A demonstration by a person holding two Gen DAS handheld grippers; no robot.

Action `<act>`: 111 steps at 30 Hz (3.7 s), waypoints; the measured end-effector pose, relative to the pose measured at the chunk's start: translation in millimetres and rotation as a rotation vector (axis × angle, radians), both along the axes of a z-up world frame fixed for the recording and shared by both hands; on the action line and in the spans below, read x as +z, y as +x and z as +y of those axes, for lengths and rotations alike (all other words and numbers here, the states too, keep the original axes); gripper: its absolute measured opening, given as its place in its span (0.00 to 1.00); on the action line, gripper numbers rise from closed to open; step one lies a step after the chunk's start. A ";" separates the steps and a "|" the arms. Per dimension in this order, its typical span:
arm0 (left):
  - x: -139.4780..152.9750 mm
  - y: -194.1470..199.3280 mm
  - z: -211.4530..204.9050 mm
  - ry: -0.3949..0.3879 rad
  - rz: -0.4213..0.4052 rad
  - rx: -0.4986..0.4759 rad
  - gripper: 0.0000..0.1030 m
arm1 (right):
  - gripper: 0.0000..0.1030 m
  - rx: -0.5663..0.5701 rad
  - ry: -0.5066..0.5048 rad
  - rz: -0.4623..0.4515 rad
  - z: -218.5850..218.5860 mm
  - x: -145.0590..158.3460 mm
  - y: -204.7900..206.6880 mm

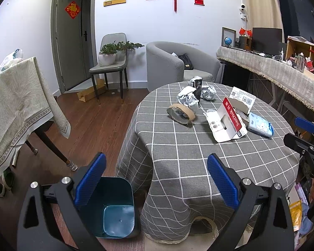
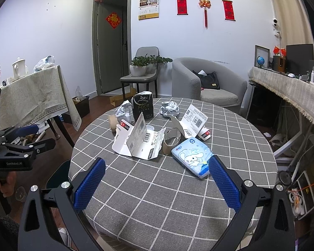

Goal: Collect trash

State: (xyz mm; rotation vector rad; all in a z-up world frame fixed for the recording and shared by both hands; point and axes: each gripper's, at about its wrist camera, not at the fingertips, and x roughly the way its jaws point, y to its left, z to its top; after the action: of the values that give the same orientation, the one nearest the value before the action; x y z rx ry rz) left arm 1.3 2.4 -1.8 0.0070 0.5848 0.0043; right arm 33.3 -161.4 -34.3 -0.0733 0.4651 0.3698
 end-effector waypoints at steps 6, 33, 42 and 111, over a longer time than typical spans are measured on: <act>0.1 -0.1 -1.5 0.002 -0.002 -0.002 0.95 | 0.97 0.008 -0.007 0.006 2.1 -2.3 2.6; -4.5 31.3 -47.2 -0.054 0.048 -0.164 0.73 | 0.90 -0.003 -0.055 0.064 -25.0 -4.6 34.2; -12.9 53.3 -77.0 -0.043 0.090 -0.251 0.62 | 0.84 0.036 -0.094 0.089 -35.7 -6.8 54.5; -5.5 100.1 -90.9 -0.109 0.122 -0.252 0.02 | 0.51 0.178 -0.133 0.241 -30.8 -16.2 106.4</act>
State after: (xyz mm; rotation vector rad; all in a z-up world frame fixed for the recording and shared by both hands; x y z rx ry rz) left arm 101.3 -88.5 -7.3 -0.0252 0.7027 -0.2739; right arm 139.7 -192.2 -50.5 -0.2016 0.7239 0.5256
